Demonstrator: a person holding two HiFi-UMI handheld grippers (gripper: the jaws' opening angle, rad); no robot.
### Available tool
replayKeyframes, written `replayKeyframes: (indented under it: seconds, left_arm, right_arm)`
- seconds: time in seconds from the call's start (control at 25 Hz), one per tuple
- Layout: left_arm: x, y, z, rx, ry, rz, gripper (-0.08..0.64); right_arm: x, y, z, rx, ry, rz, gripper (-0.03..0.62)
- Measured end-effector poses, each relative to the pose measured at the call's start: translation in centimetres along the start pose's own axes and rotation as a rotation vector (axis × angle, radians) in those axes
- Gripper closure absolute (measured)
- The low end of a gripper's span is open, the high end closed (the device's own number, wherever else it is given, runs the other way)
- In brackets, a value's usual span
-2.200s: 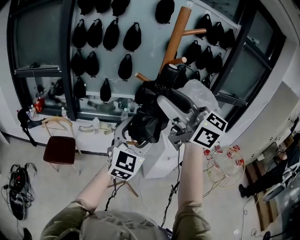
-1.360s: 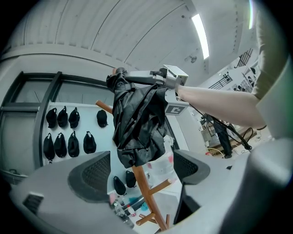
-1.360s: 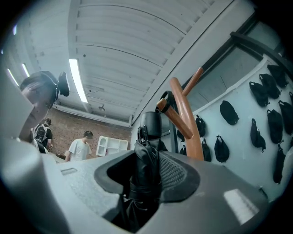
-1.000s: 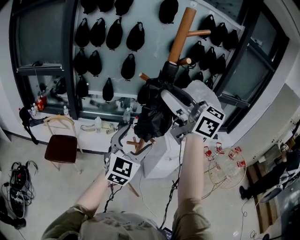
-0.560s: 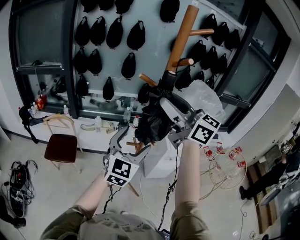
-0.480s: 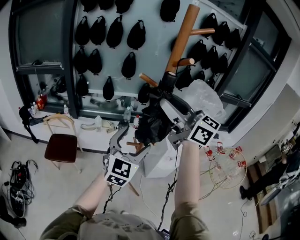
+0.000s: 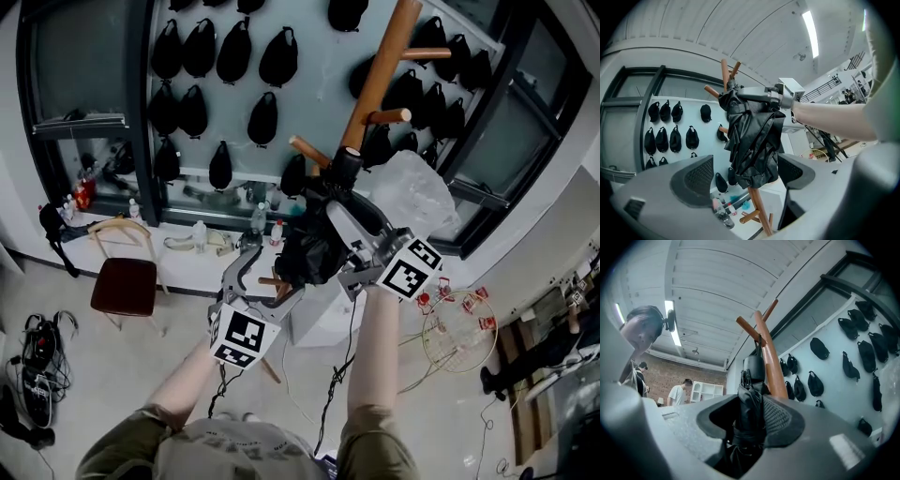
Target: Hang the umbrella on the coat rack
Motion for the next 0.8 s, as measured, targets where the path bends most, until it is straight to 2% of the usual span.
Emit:
replayKeyframes:
  seconds: [0.4, 0.6, 0.8]
  left_arm:
    - [0.0, 0.4, -0.8, 0.009, 0.014, 0.027, 0.141]
    - [-0.3, 1.0, -1.0, 0.017, 0.022, 0.049, 0.141]
    - [-0.5, 1.6, -1.0, 0.03, 0.023, 0.059, 0.141]
  right_arm:
    - [-0.5, 1.3, 0.4, 0.005, 0.026, 0.067, 0.422]
    - [-0.4, 2.2, 0.7, 0.019, 0.07, 0.117, 0.419]
    - [-0.2, 2.8, 1.5, -0.014, 0.106, 0.134, 0.407]
Point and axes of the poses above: the fingertips, and each gripper's own axes: z backward along the fingers, x to its left, y out of its underside, the point moved 8 cm from there along z, backward along the fingers, and after that the axes turned 3 degrees about -y, right-handed, at the moved point
